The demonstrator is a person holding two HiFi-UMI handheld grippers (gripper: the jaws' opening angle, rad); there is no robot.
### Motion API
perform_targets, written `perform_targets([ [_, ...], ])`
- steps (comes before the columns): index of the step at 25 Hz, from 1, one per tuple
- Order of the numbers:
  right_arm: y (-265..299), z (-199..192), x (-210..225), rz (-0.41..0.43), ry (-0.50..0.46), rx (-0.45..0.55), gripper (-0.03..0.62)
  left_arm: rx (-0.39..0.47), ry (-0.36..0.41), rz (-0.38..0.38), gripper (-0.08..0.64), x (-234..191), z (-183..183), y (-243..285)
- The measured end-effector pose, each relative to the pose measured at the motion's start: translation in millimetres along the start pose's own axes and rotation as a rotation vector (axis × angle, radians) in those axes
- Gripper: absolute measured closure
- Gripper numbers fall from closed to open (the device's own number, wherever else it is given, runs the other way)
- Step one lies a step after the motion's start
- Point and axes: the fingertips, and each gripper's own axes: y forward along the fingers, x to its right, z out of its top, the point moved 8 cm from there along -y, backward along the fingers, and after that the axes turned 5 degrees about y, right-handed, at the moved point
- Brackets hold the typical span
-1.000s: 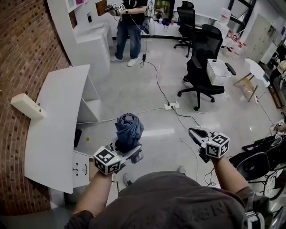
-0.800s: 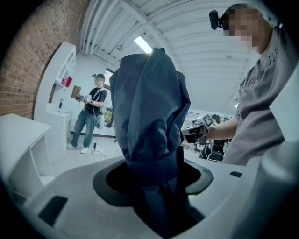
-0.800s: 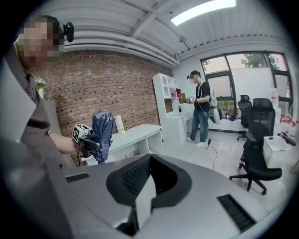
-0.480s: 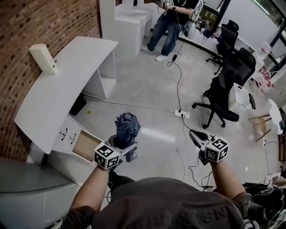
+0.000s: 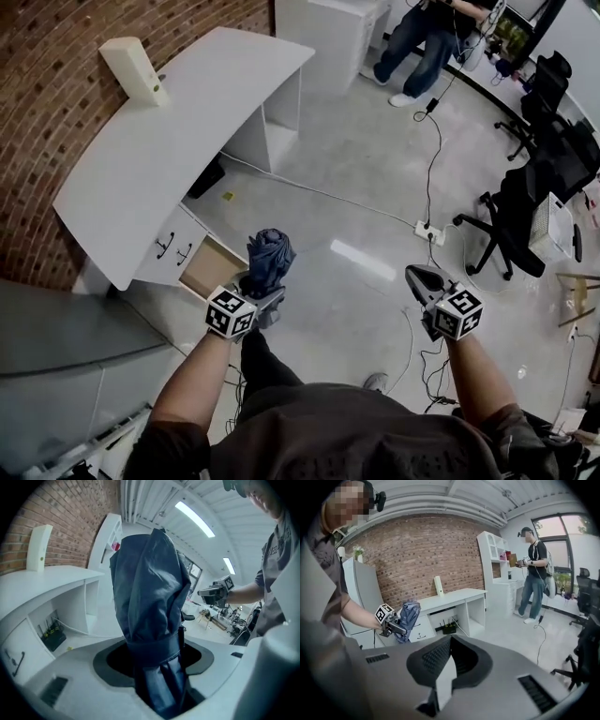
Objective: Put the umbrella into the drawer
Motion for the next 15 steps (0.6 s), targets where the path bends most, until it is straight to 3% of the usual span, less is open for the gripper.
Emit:
perform_targets([
  [7, 112.2, -12.6, -2.2, 0.028, -0.07, -0.091, 0.598, -0.123, -0.097, 0.124, 0.308, -100.7, -80.0, -4.2],
  [15, 235.5, -43.5, -16.1, 0.094, -0.1, -0.156, 0.598, -0.298, -0.185, 0.211, 0.308, -201.3, -195.5, 0.5],
])
